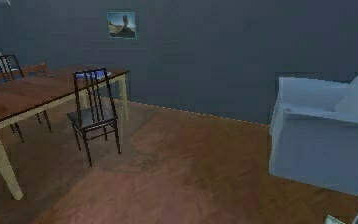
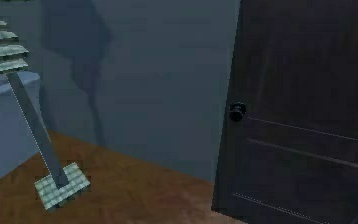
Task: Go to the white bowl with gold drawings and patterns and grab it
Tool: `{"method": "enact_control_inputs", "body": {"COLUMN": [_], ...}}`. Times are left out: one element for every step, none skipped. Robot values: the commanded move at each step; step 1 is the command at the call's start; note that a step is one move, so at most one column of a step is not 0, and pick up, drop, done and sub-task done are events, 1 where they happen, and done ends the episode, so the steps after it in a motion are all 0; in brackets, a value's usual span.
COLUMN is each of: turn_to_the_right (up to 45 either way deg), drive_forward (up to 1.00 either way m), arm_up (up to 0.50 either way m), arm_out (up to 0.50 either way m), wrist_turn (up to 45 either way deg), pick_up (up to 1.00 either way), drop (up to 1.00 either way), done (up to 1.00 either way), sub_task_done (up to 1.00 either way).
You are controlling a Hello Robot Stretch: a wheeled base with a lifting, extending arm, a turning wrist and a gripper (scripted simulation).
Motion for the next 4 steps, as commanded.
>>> {"method": "enact_control_inputs", "body": {"turn_to_the_right": [0.0,-45.0,-15.0,0.0], "drive_forward": [0.3,0.0,0.0,0.85], "arm_up": [0.0,0.0,0.0,0.0], "arm_out": [0.0,0.0,0.0,0.0], "wrist_turn": [0.0,0.0,0.0,0.0], "pick_up": [0.0,0.0,0.0,0.0], "drop": [0.0,0.0,0.0,0.0], "done": [0.0,0.0,0.0,0.0], "sub_task_done": [0.0,0.0,0.0,0.0]}}
